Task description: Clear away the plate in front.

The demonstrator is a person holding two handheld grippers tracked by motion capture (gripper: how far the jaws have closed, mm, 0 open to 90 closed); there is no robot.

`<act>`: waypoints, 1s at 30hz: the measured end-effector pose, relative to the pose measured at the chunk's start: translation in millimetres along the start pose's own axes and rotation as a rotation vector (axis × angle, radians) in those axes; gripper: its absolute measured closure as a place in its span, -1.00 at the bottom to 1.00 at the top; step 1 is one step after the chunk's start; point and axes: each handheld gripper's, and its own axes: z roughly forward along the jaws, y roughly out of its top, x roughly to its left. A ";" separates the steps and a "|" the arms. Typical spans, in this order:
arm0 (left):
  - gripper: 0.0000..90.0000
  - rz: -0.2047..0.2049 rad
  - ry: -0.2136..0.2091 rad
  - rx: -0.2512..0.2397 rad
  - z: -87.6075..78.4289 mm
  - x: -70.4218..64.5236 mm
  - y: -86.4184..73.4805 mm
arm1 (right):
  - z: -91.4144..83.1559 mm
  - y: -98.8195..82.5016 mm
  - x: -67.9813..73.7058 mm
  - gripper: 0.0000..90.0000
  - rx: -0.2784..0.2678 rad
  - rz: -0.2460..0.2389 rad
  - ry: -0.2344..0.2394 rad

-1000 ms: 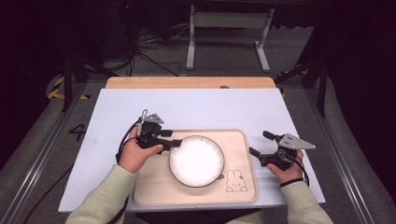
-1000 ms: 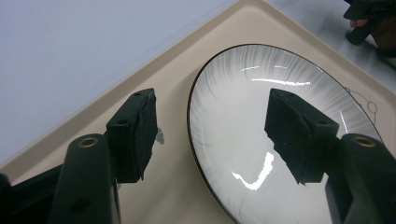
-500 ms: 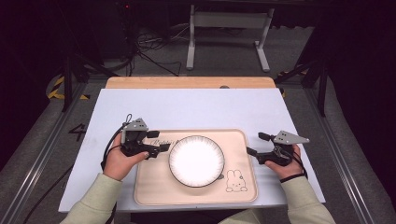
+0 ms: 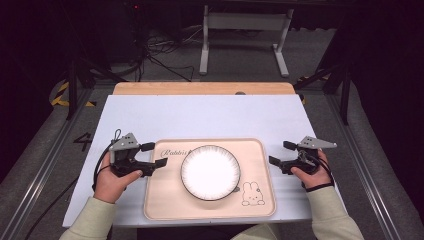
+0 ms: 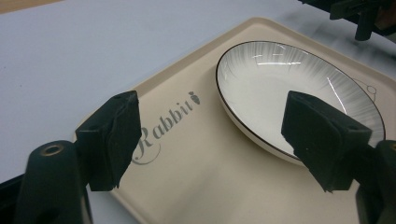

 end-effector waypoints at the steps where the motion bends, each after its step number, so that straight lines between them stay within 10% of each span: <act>1: -0.56 -0.009 -0.005 -0.010 -3.3 1.1 -5.3 | -0.9 1.6 1.0 -0.92 -0.004 -0.018 0.000; 17: -0.68 0.015 0.063 -0.052 -19.8 13.3 -32.3 | -6.9 7.9 8.5 -0.93 -0.033 -0.083 -0.001; 30: -0.85 -0.049 0.024 -0.105 -29.4 25.5 -53.8 | -10.6 9.9 12.8 -0.96 -0.077 -0.126 -0.017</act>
